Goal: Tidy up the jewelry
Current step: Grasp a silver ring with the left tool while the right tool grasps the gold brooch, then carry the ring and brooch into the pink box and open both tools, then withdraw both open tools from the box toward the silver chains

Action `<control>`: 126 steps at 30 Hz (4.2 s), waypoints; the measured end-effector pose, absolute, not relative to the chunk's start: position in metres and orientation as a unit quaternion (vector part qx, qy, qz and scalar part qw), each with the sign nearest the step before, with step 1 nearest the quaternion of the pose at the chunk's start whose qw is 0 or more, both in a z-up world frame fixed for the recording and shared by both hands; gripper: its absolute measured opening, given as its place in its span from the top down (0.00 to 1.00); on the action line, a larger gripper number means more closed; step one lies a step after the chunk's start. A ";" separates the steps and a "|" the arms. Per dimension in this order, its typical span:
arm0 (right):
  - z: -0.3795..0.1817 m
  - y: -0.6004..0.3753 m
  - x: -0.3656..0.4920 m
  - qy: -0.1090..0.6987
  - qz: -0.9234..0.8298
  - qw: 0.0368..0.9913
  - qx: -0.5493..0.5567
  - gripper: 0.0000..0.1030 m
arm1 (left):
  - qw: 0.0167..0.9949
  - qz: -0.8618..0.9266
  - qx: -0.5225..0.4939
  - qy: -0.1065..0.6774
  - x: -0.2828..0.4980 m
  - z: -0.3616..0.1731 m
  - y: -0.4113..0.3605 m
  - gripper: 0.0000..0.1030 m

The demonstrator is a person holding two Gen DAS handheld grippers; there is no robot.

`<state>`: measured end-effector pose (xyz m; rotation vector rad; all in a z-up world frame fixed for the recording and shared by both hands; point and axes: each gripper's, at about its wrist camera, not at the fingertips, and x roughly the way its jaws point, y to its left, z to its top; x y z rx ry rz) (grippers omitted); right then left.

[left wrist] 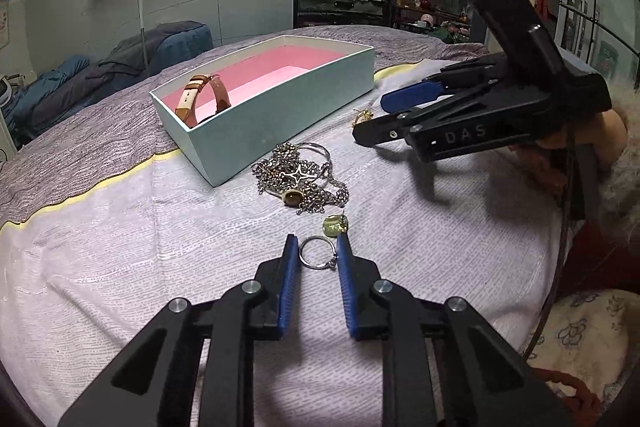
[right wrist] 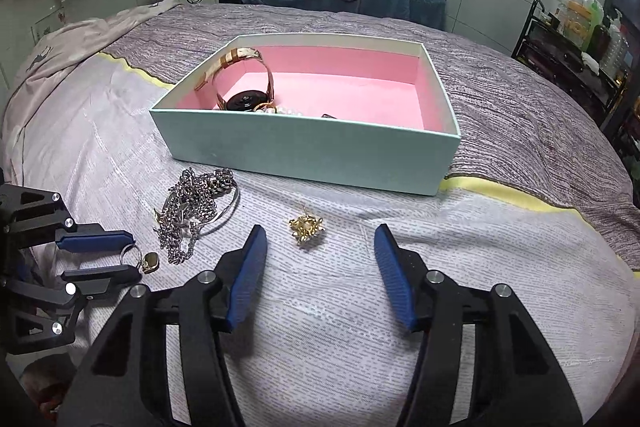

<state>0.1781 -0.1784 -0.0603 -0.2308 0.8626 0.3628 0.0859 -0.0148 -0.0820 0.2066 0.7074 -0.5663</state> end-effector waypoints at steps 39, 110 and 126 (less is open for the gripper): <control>0.008 -0.198 0.195 0.331 0.192 0.923 -0.045 0.81 | 0.930 -0.245 0.089 0.260 0.155 -0.002 -0.021 0.81; -0.044 -0.169 0.156 0.397 0.222 0.889 -0.046 0.39 | 0.926 -0.198 0.078 0.313 0.092 -0.060 0.008 0.26; -0.048 -0.186 0.156 0.412 0.220 0.884 -0.025 0.44 | 0.912 -0.239 0.083 0.321 0.099 -0.061 -0.020 0.53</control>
